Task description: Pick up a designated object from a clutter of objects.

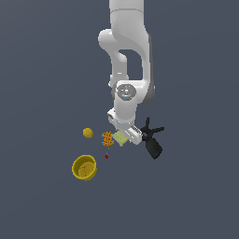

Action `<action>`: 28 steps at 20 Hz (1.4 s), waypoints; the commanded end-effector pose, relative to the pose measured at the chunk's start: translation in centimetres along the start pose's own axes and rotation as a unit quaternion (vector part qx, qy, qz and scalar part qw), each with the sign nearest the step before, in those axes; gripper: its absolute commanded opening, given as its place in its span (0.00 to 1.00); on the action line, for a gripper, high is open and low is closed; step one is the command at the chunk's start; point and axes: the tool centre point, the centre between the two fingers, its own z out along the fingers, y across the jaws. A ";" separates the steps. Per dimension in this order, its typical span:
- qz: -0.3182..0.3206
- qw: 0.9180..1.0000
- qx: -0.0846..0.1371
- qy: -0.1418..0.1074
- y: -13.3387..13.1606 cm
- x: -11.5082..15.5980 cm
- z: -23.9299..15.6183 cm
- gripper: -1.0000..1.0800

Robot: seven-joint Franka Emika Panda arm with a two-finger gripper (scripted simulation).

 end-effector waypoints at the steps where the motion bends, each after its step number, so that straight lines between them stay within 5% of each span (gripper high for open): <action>1: 0.000 1.000 0.001 0.001 0.1 0.4 -1.9 0.00; 28: 0.001 1.000 0.000 0.000 1.6 6.2 -28.4 0.00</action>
